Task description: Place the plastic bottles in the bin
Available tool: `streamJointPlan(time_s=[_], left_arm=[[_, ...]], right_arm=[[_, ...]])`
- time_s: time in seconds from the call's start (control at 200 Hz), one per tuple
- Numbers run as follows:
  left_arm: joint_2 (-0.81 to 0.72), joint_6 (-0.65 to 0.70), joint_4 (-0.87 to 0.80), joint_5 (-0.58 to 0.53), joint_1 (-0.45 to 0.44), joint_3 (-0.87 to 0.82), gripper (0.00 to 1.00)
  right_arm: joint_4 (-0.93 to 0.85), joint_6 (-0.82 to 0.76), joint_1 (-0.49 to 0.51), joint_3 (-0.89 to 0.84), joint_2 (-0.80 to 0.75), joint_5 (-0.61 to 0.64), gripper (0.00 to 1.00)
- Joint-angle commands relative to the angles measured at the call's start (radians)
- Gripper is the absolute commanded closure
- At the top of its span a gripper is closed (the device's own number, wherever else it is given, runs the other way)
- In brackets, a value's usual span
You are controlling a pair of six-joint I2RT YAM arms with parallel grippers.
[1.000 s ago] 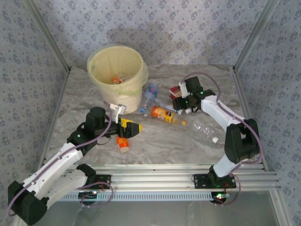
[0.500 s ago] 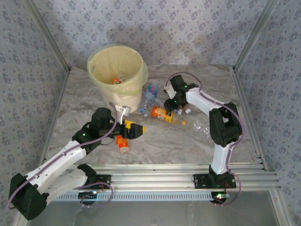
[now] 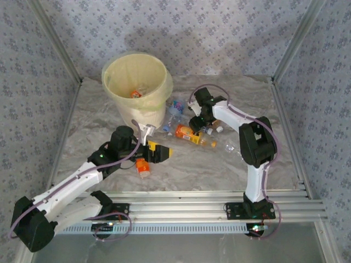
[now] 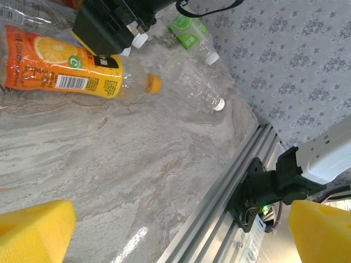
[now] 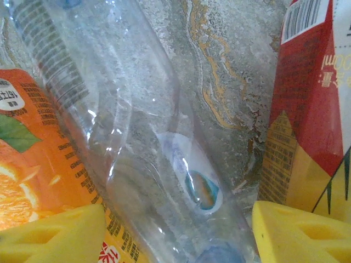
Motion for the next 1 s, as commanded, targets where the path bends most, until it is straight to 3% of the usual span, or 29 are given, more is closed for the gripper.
streamJointPlan(time_s=[0.0, 0.405, 0.994], left_arm=[[-0.001, -0.003, 0.038, -0.007, -0.011, 0.012, 0.0], [-0.001, -0.007, 0.036, -0.02, -0.023, 0.014, 0.0], [0.014, -0.01, 0.04, -0.033, -0.041, 0.024, 0.0]], right_arm=[[-0.054, -0.023, 0.01, 0.033, 0.037, -0.04, 0.27], [-0.147, 0.003, 0.003, 0.038, 0.042, -0.216, 0.25], [-0.135, -0.011, 0.037, 0.031, 0.087, -0.06, 0.21]])
